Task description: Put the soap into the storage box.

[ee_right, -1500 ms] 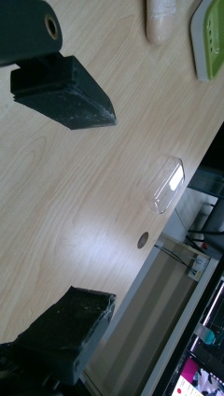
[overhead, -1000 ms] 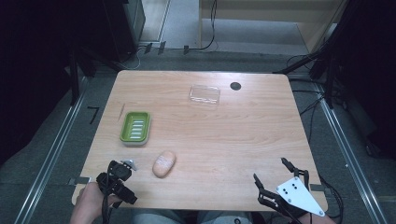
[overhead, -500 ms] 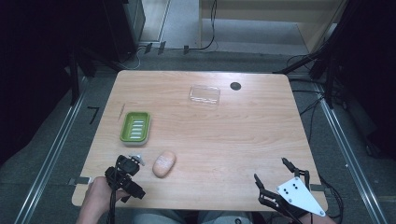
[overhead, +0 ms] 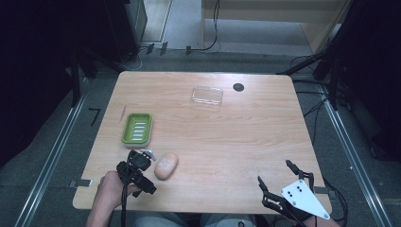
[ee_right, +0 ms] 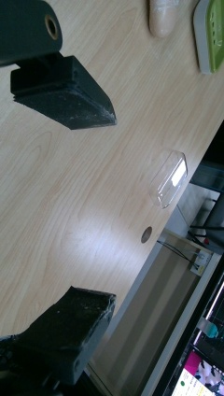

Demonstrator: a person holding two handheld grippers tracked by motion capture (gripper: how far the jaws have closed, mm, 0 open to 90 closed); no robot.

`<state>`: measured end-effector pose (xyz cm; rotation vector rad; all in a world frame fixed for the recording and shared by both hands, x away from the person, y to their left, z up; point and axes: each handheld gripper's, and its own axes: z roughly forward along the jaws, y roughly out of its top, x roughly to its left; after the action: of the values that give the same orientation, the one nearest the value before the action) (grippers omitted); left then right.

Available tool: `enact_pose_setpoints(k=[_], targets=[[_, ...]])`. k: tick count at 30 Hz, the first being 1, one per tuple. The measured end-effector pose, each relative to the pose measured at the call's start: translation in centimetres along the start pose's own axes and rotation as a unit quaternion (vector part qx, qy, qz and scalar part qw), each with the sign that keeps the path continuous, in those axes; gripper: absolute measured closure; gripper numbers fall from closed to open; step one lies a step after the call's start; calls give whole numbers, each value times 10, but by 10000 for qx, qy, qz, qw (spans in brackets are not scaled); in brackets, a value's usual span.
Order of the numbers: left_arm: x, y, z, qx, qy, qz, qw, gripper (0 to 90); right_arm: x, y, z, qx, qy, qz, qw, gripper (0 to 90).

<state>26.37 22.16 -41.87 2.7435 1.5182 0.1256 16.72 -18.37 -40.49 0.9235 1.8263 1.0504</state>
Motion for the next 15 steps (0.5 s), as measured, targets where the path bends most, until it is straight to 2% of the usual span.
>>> enact_pose_setpoints(k=[15], targets=[[-6,18,4,-16,-30,107,9999,124,0,0,0,9,-10,18,10000,133]])
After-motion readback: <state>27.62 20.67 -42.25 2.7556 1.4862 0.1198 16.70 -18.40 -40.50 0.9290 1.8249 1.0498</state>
